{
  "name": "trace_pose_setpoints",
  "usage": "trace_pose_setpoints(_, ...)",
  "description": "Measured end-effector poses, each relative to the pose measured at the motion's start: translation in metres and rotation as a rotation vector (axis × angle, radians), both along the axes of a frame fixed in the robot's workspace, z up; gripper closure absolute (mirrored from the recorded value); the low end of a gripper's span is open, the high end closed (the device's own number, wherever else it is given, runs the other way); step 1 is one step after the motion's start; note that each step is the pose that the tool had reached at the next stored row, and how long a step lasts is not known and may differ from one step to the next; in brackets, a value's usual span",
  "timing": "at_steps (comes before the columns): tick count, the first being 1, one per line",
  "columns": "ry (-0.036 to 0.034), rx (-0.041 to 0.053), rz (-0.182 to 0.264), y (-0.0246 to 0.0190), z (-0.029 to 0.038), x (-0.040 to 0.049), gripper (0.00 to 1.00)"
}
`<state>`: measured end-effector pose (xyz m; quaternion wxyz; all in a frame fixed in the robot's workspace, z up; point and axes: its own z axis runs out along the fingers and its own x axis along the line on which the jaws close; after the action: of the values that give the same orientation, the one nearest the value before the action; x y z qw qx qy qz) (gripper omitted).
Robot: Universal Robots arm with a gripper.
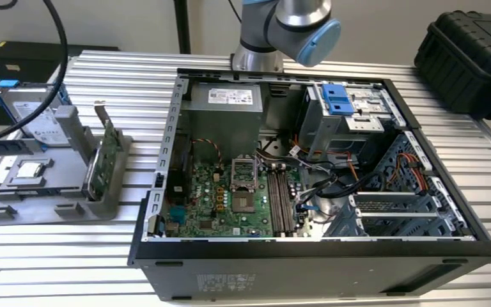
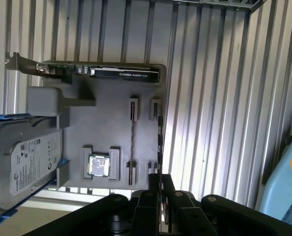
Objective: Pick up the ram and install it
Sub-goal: 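Pick up the ram and move it above insertion slot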
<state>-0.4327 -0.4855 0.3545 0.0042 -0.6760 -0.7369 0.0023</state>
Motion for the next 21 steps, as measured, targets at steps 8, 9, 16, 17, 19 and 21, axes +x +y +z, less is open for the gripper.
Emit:
trace_pose_setpoints(8, -0.0001, 0.0001, 0.000, 0.0000, 0.0220, -0.0001, 1.00)
trace_pose_setpoints(9, -0.0002, 0.0001, 0.000, 0.0000, 0.0247, -0.0001, 1.00)
trace_pose_setpoints(16, 0.0000, 0.0000, 0.000, 0.0000, 0.0434, -0.0001, 1.00)
trace_pose_setpoints(17, -0.0001, 0.0001, 0.000, 0.0001, 0.0458, -0.0002, 1.00)
trace_pose_setpoints(19, 0.0000, 0.0000, 0.000, 0.0001, 0.0504, -0.0002, 1.00)
trace_pose_setpoints(21, 0.0000, 0.0000, 0.000, 0.0001, 0.0545, -0.0002, 1.00)
